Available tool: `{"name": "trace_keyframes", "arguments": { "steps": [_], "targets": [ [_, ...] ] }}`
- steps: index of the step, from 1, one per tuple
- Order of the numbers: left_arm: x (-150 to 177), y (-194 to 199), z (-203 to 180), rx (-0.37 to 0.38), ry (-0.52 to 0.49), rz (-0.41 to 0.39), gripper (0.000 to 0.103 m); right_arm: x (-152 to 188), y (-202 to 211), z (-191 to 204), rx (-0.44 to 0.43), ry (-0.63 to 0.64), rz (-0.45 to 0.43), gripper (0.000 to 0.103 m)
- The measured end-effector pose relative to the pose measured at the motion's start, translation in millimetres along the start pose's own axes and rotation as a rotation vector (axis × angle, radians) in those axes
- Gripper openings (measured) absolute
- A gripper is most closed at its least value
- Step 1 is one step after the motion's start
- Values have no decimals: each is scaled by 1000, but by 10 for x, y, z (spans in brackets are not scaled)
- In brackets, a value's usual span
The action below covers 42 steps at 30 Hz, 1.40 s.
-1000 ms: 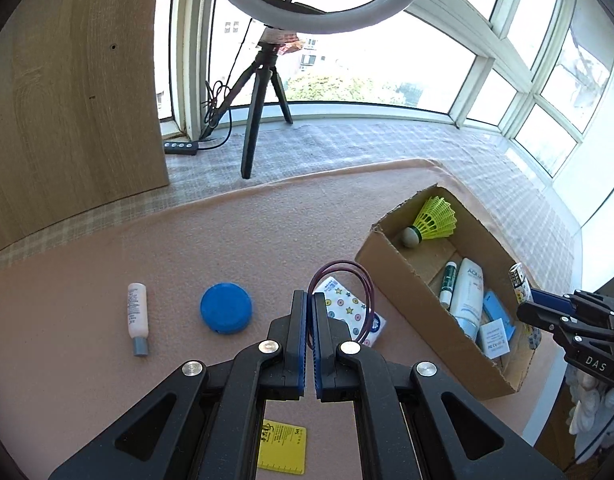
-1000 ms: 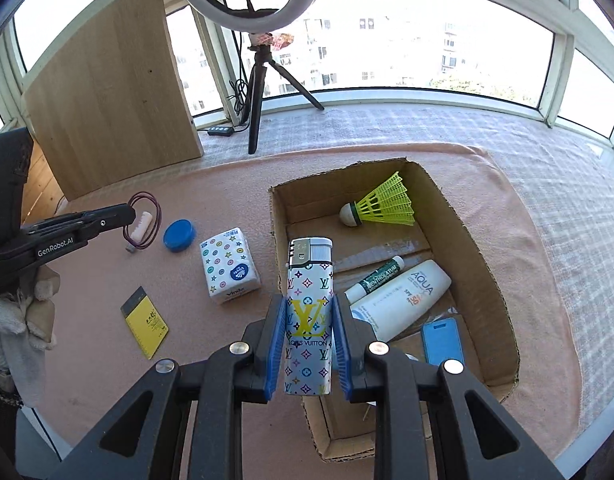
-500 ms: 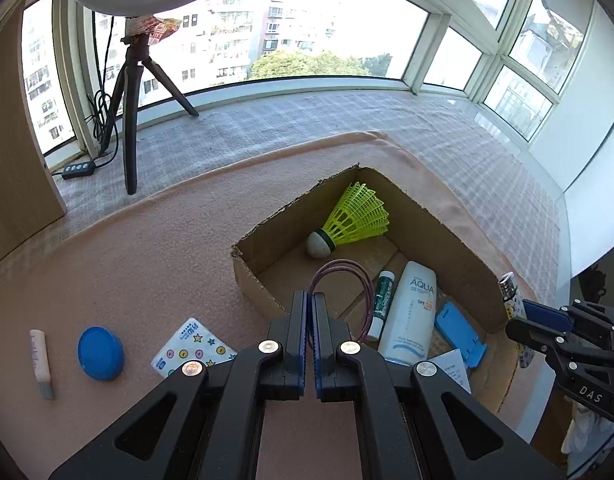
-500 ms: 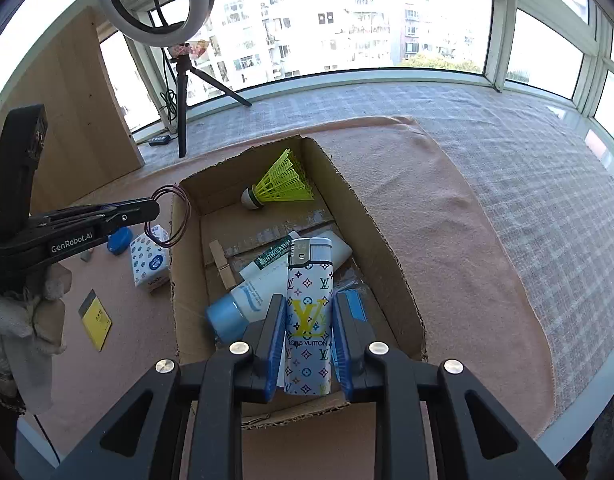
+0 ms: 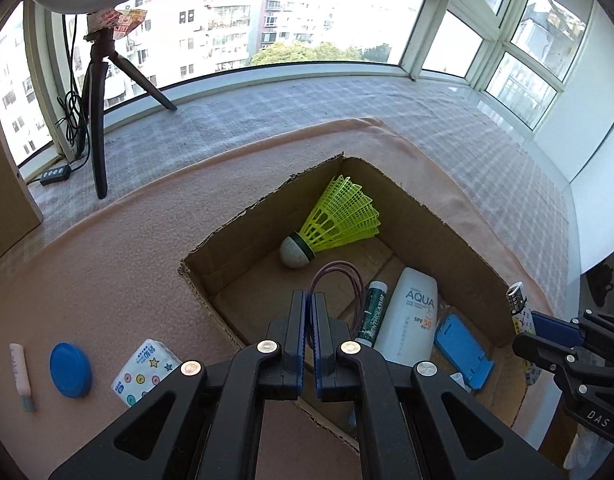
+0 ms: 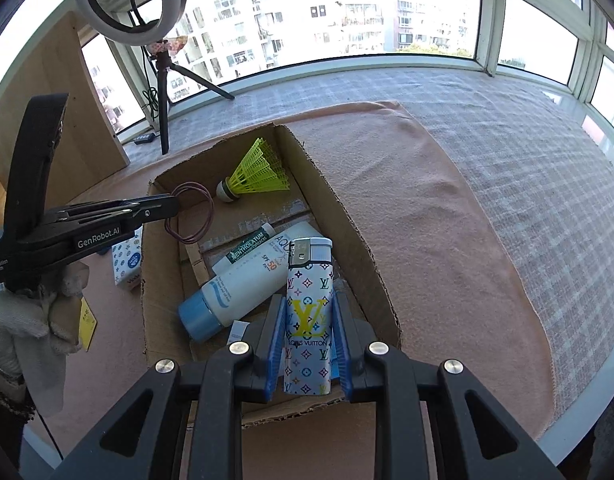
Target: Organize objects
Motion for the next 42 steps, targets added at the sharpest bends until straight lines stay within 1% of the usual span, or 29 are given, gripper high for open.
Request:
{"name": "trace_keyframes", "arguments": {
  "steps": [1,2,3,4,6,14,18,21,24,29,36,42],
  "targets": [
    [6,-11,-1,6,1,12,30,-6,6,-3,-9,-1,-5,22],
    [20,-12,7,7,7,19,45,-12,10,-4,-18,-4,-7,23],
    [26,4,17,1,12,13,67,-11,8,-6,-24,-8,-2,34],
    [31,32,22,7,13,1,69,-9,8,-4,-25,-10,2,51],
    [44,75,28,4,11,-4,69,5,47,9,-11,-12,-20,63],
    [144,266,152,-8,23,-12,69,19,110,107,-22,-5,-31,63],
    [268,387,277,-4,42,-1,69,44,142,178,-35,-5,-23,63],
    [382,519,386,-17,46,-3,69,87,178,225,-48,-15,-24,63],
    [505,672,542,-37,57,-6,69,143,210,289,-71,-23,-26,64],
    [731,955,875,-79,89,-14,69,209,271,484,-81,2,-34,64],
    [1044,1316,1445,-135,170,-19,69,253,308,844,-127,50,-37,64],
    [1388,1433,1869,-170,254,17,69,264,240,1196,-184,95,-13,64]
  ]
}}
Point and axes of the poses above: each gripper's, at about its wrist camera, not at the fingertips, and y roughly against the way its jaws point, z to its left, x to its underside, the point moved 3 cm from there along -y, roughly the way its jaws point, and after that the axes turned 2 degrees about x, right-handed, at the moved point
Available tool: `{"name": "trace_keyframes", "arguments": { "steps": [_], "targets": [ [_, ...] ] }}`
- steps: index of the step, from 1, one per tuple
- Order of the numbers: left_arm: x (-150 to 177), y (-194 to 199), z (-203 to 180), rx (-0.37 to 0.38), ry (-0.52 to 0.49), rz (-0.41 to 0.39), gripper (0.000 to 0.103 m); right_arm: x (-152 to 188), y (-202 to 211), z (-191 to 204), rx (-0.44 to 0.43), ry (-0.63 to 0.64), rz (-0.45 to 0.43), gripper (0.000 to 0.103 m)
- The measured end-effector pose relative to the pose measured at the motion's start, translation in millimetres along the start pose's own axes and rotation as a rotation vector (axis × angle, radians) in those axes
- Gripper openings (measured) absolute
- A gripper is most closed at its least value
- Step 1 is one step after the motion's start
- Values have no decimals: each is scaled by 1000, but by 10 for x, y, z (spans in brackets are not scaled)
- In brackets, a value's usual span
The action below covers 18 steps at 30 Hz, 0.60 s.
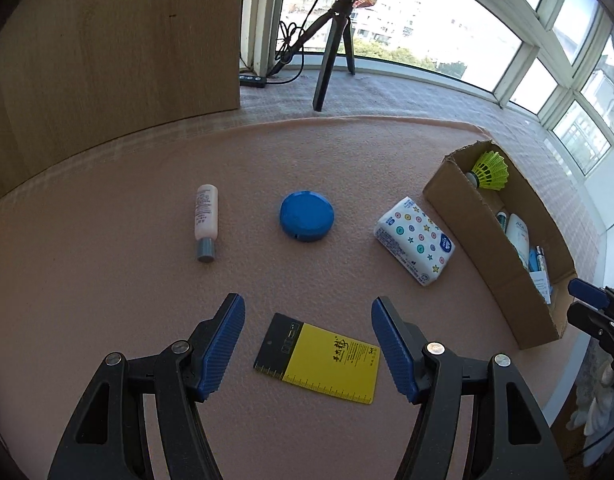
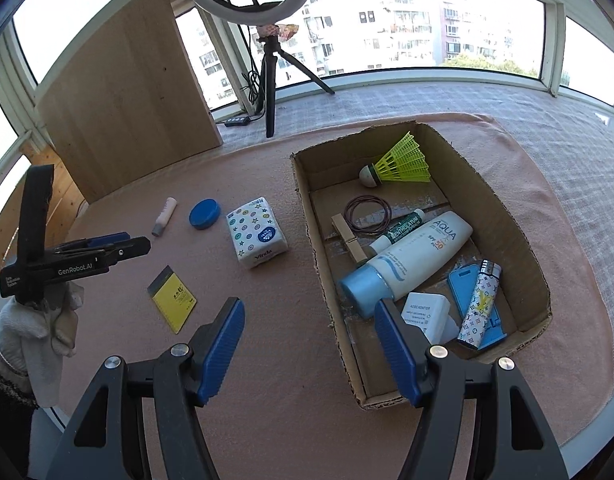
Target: Organize objects
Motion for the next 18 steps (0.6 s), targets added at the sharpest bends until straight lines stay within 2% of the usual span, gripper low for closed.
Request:
{"name": "trace_keyframes", "arguments": {
  "steps": [12,18],
  "targets": [
    [634,252,630,-35,125,17,69,-22,-616,1023,-147,240,135,64],
    [863,516,916,-60,193,-11,69,-6,-1044,1506,-187,376,209,64]
  ]
}}
Point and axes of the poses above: each gripper's, at about its wrist camera, not at the fingertips, and y roughly against the way its jaws point, z to its left, x to its underside, the point moved 3 cm from there along -y, roughly the way its jaws point, and after that the axes turned 2 degrees about x, right-handed, at the moved point
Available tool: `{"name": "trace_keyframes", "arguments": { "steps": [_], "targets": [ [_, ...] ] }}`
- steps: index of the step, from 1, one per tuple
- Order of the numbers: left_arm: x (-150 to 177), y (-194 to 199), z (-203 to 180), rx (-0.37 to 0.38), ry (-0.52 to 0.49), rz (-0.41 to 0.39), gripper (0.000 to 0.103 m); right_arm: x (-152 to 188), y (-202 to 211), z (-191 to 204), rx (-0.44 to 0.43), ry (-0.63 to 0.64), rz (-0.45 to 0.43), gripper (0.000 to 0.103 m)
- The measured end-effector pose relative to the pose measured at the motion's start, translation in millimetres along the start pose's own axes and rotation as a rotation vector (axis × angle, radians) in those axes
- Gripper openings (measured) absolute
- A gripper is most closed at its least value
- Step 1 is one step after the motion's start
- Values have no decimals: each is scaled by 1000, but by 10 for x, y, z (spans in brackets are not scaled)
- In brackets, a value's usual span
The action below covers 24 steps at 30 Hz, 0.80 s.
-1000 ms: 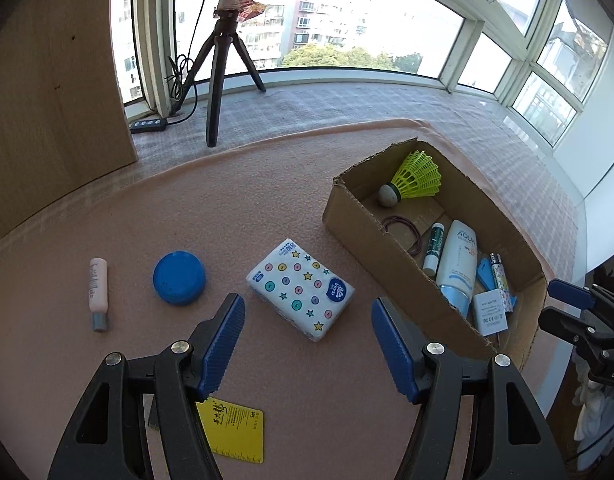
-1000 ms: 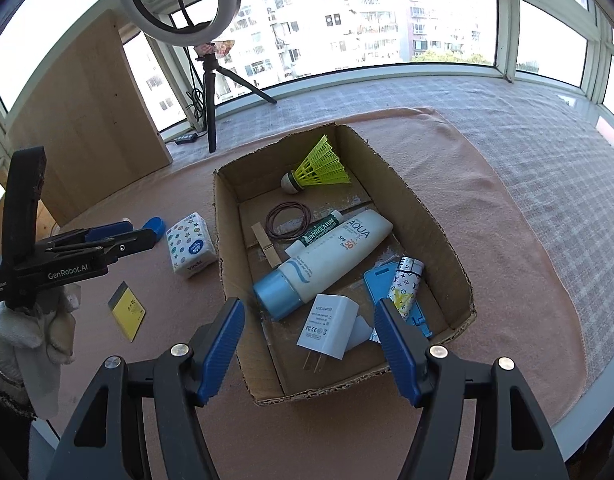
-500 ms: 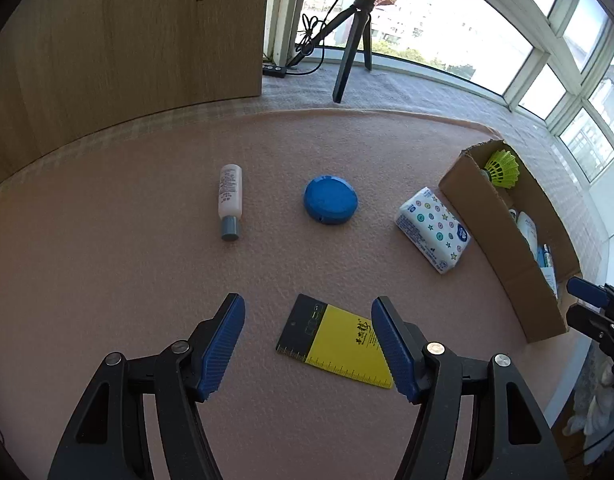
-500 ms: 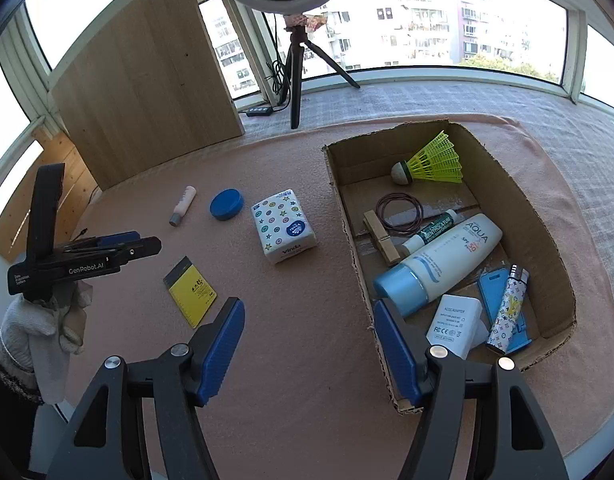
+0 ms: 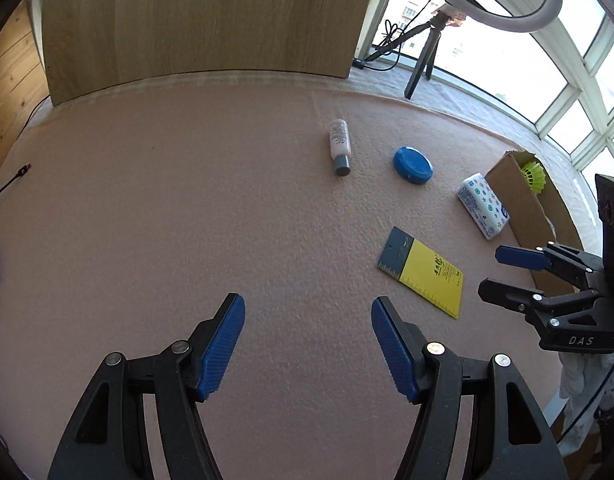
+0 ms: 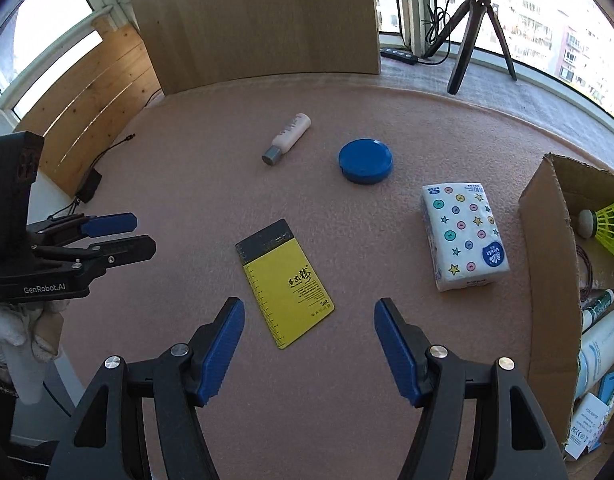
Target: Organize objects
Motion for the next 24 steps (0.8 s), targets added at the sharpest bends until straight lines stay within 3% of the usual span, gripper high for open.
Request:
{"name": "trace_keyframes", "arguments": {
  "steps": [9,20,24],
  "targets": [
    [161,299,390,-33,79,-39,69,-138,-496,125,0,71,96,64],
    [325,353,538,-13,130,-37,69,-192,-586,231,-31,125,160,64],
    [326,348,509,-6,126,-37,69,-136,-639,391,65,223,172,64]
  ]
}}
Point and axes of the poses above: each gripper's, at about its wrist camera, not at the fingertips, and y roughly against the way its jaws point, z to its left, x to its underside, the point moved 3 cm from there along -y, roughly the way its jaws point, and after that the axes turned 2 degrees about x, right-handed, at the moved point
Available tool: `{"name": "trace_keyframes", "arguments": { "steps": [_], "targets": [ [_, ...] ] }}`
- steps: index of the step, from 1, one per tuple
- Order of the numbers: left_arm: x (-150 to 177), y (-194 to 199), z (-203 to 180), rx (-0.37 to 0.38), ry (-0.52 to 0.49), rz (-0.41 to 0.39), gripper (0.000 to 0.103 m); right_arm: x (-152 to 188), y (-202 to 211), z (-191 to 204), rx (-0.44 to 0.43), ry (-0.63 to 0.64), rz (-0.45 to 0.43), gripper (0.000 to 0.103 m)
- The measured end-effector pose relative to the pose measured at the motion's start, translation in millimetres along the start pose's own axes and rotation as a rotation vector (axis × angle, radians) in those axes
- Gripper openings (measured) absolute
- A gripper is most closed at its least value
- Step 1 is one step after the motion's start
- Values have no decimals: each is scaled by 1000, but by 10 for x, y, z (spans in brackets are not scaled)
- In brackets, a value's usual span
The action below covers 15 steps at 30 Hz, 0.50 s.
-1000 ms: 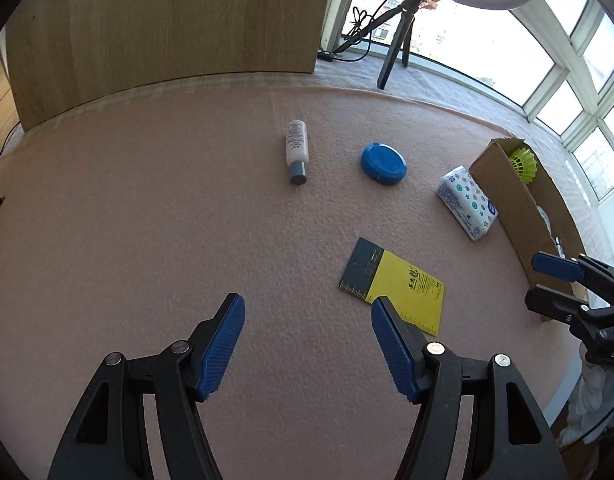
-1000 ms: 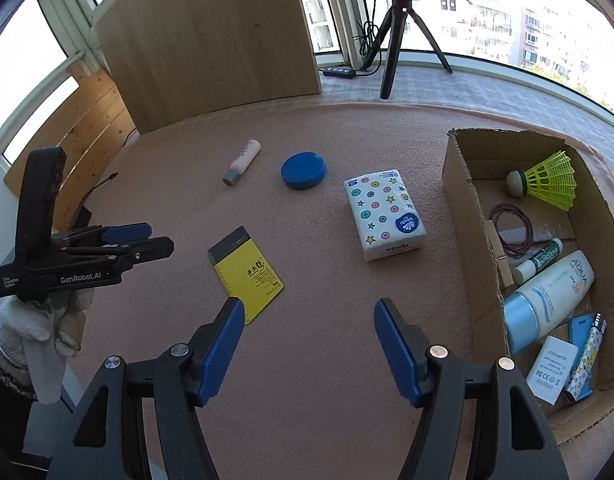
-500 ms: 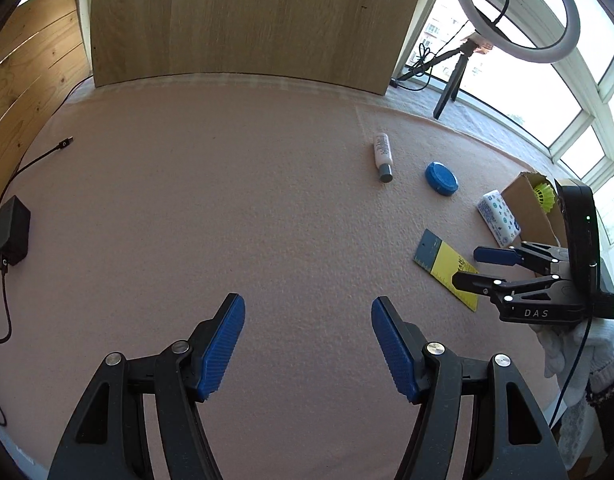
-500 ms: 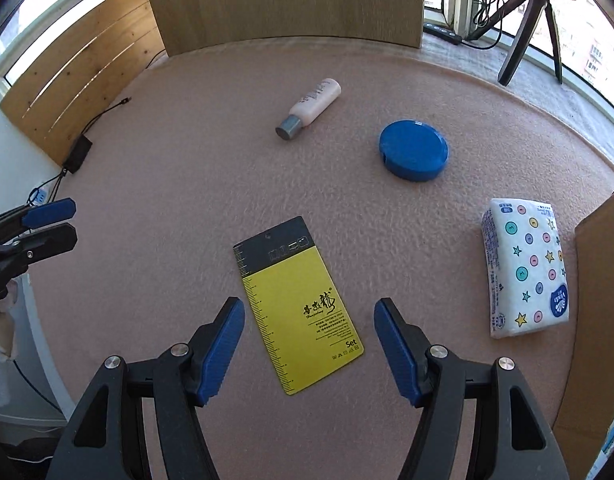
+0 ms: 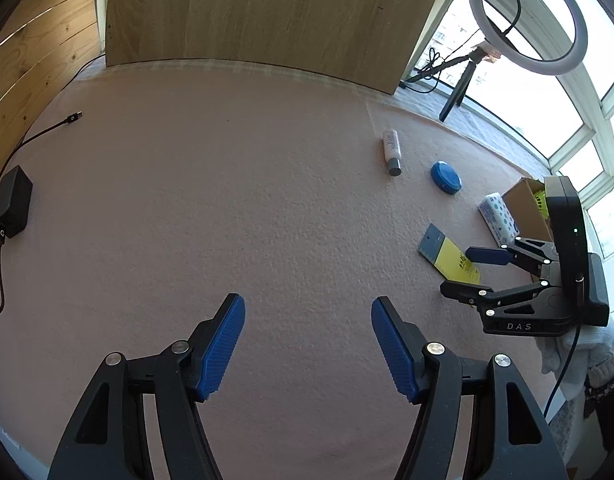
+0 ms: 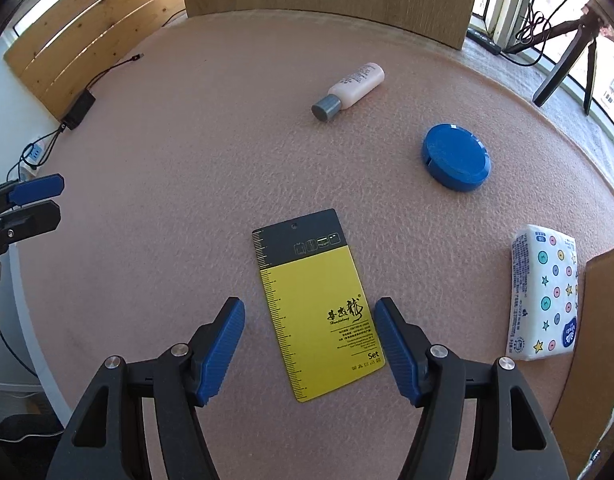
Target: Organize objects
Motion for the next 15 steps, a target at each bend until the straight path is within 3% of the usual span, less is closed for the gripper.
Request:
{"name": "trace_keyframes", "arguments": {
  "steps": [5,7,15],
  "targets": [
    [0,-3,-24,0,-2,-2,69,1,-29,91,66,38,13,60],
    [2,-5,-37,1,-5,0,69,6,-17,88,64,33,10,49],
    [-16,-65,-126,5,-25,9,69,86,49,23,50,-39,-15,48]
  ]
}}
Point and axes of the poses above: each gripper's, at about its wrist camera, not at the fingertips, and y roughly against the way its jaws point, z to its left, x to its underside, the point moved 3 cm from there along -y, roughly the way its jaws point, and after that the axes turned 2 degrees about x, right-handed, at the moved point
